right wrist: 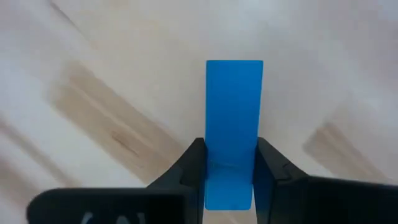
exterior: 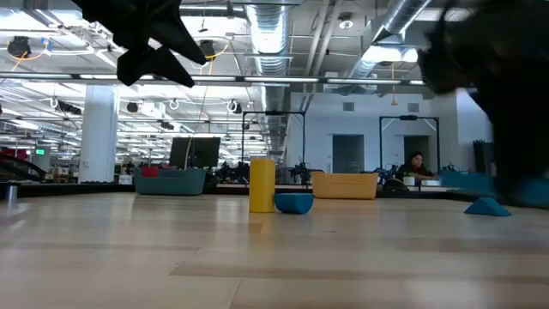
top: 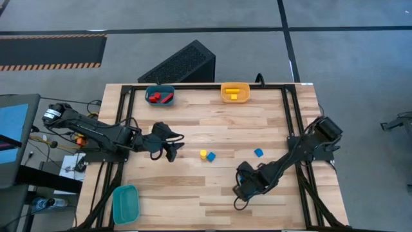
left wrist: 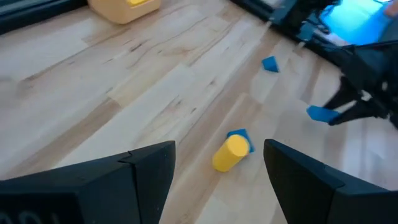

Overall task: Sort & place blocks by color
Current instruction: Put the bottom blue block into the green bin

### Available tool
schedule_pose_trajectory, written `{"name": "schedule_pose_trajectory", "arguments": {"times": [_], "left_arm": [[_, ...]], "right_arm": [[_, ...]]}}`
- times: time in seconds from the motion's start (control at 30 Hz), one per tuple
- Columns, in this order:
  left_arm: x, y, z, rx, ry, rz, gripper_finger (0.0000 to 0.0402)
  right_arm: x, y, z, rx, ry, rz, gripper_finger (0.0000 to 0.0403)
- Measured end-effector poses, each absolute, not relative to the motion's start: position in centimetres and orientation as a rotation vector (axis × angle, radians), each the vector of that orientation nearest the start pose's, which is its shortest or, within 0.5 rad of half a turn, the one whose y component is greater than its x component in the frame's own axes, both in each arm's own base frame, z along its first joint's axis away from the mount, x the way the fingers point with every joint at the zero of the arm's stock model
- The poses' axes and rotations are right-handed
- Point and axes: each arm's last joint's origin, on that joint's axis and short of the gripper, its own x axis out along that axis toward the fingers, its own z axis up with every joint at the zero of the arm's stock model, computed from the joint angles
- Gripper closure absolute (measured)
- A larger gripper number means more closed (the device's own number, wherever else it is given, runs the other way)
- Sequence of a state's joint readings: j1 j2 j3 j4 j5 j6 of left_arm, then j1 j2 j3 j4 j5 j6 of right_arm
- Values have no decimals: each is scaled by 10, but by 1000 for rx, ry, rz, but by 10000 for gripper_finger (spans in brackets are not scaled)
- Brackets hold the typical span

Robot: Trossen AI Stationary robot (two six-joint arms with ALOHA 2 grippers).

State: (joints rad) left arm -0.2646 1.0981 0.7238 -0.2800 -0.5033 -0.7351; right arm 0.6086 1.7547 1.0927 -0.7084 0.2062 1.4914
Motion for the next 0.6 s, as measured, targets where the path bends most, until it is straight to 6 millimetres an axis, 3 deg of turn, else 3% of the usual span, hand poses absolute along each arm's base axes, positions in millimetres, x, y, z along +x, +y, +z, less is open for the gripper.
{"name": "schedule_pose_trajectory", "arguments": {"times": [0.1,0.3,0.47,0.6], "left_arm": [[223,-46,253,-461,445,401,168],[236,-48,266,-493,294,302,168],[265,-52,265,-550,176,150,168],[289,-56,249,-677,147,97,168]], "right_arm": [[258,176,187,657,1083,-552,323],[251,178,223,357,873,-348,323],[256,173,233,85,793,-261,323],[267,166,238,-1,785,-257,323]]}}
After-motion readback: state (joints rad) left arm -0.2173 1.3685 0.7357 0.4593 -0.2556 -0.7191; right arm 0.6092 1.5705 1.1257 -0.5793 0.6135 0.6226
